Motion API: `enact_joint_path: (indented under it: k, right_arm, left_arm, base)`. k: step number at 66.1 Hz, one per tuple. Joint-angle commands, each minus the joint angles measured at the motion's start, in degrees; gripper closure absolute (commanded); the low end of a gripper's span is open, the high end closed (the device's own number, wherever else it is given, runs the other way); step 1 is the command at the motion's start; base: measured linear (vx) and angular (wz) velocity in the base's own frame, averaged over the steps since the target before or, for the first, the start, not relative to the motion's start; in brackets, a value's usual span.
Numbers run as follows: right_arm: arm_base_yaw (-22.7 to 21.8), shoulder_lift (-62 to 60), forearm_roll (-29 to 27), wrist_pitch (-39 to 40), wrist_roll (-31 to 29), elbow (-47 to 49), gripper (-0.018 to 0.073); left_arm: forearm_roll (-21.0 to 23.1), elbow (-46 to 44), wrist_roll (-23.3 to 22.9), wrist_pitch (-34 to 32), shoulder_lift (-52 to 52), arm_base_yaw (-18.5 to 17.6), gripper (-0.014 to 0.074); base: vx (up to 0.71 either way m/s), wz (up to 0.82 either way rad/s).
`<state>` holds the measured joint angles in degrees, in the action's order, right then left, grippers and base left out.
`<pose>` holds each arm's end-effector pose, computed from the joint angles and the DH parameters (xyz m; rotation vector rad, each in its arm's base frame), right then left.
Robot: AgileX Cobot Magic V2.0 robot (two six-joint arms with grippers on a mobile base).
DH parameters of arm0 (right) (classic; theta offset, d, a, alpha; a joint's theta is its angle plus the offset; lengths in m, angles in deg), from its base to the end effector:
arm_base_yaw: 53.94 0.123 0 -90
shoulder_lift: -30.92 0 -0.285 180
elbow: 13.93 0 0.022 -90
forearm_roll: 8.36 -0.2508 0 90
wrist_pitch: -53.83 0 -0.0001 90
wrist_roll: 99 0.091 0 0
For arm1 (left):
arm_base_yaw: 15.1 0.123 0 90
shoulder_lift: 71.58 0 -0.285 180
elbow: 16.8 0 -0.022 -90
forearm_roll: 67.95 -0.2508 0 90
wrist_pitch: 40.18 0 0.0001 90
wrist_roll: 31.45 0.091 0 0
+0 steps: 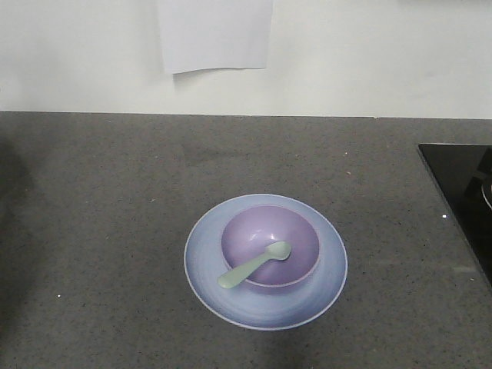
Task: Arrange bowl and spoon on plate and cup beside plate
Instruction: 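Carry the paper cup with the left gripper and set it beside the plate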
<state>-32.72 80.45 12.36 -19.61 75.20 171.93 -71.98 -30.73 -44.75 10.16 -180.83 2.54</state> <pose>0.0570 -0.0110 0.4988 -0.3605 1.9722 -0.2466 0.3768 0.1250 0.3157 -0.6437 2.4602 0.1162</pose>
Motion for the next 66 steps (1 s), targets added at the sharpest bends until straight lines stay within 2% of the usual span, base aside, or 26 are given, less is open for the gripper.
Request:
enact_joint_path:
  k: [1,10,17,22,26,34,44,56,66]
  right_arm:
    - [-0.34,0.4,0.91,3.3,0.1,0.93,0.0564]
    - [-0.34,0.4,0.91,3.24,0.1,0.93,0.0564]
    - [-0.34,0.4,0.72,3.24,0.14,0.93,0.0564]
    - [-0.34,0.4,0.73,3.24,0.22,0.93,0.0564]
    - [-0.34,0.4,0.53,3.24,0.22,0.93,0.0564]
    - [-0.34,0.4,-1.24,3.24,0.22,0.93,0.0564]
    - [-0.34,0.4,-3.76,3.24,0.22,0.93,0.0564]
    - [-0.34,0.4,-4.18,3.24,0.22,0.93,0.0564]
    - [-0.34,0.4,-4.18,2.86,0.22,0.93,0.0564]
  left_arm:
    - [7.11,-1.56,4.11,-2.1,6.87,-0.05,0.0603]
    - [19.33,-1.56,11.67,1.06,11.79,-0.85,0.0603]
    - [28.67,-1.56,19.1,5.38,15.61,-3.05,0.0603]
    - [32.96,-1.56,22.96,7.71,17.67,-5.22,0.0603]
    - [34.61,-1.56,24.66,9.7,18.88,-7.15,0.0603]
    - [33.65,-1.56,24.95,12.18,20.01,-11.46,0.0603]
    - [29.44,-0.94,24.82,16.44,19.15,-16.36,0.0603]
    - [28.72,5.69,24.51,13.08,19.1,-21.3,0.0603]
    - [28.67,11.55,24.51,7.69,19.1,-24.6,0.0603]
  base:
    - [0.0,0.0]
    - [0.0,0.0]
    - [0.0,0.0]
    - [0.0,0.0]
    - [0.0,0.0]
    - [0.0,0.0]
    - [0.0,0.0]
    - [0.0,0.0]
    - [0.0,0.0]
